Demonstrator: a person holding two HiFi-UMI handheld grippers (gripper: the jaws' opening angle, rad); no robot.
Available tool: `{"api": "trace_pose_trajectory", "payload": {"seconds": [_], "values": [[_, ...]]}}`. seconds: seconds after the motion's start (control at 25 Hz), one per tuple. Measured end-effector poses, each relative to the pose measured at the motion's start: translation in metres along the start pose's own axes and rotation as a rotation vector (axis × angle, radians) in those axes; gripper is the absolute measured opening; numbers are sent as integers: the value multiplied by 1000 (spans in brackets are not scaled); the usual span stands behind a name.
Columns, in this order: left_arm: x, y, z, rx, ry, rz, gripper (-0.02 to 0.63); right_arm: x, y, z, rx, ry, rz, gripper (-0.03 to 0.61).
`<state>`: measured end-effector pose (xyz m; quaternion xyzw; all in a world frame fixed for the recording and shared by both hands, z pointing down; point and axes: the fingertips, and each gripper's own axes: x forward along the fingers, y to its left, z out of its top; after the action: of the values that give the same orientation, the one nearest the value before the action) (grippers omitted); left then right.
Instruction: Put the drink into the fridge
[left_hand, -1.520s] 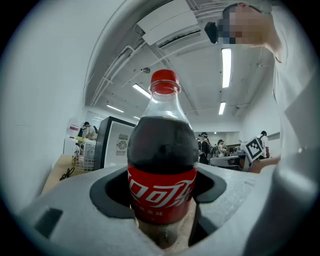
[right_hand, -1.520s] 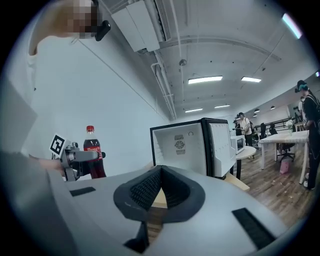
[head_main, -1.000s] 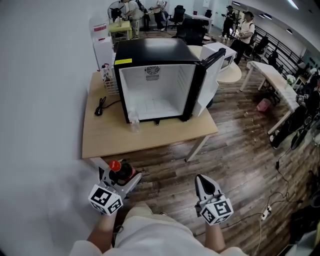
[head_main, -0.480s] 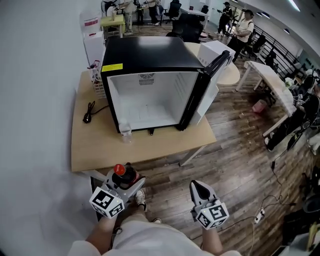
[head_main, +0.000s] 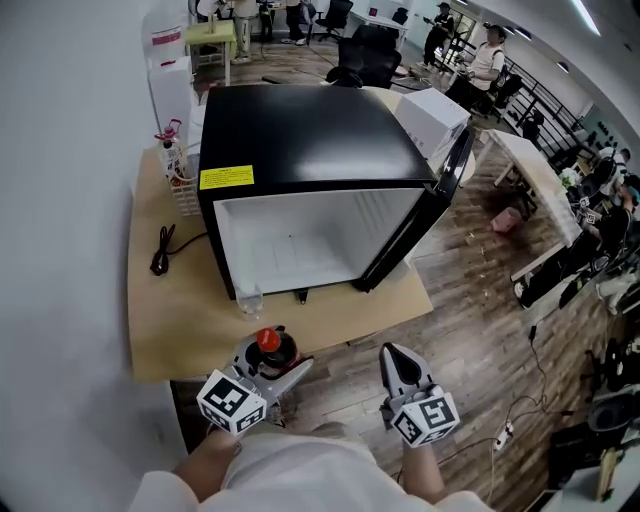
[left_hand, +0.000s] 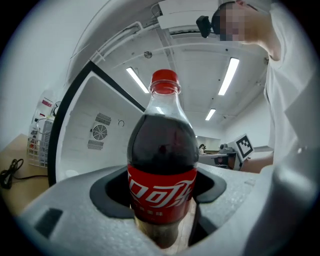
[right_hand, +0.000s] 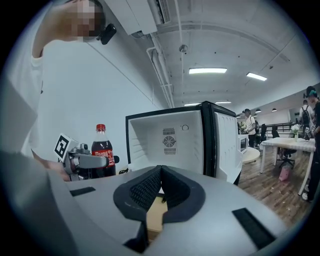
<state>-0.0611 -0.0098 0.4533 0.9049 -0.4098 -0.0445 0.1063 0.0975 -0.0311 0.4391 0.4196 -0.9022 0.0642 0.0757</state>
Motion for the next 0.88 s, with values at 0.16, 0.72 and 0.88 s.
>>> {"api": "trace_pose_trajectory", "payload": {"seconds": [0.16, 0.72, 0.88], "values": [[20, 16, -1, -41, 0, -8, 321, 18, -7, -9, 10, 38, 1, 2], [93, 53, 10, 6, 28, 113, 322, 67, -91, 8, 39, -12, 23, 2], [115, 72, 17, 40, 26, 145, 322, 72, -101, 9, 43, -13, 38, 2]]}}
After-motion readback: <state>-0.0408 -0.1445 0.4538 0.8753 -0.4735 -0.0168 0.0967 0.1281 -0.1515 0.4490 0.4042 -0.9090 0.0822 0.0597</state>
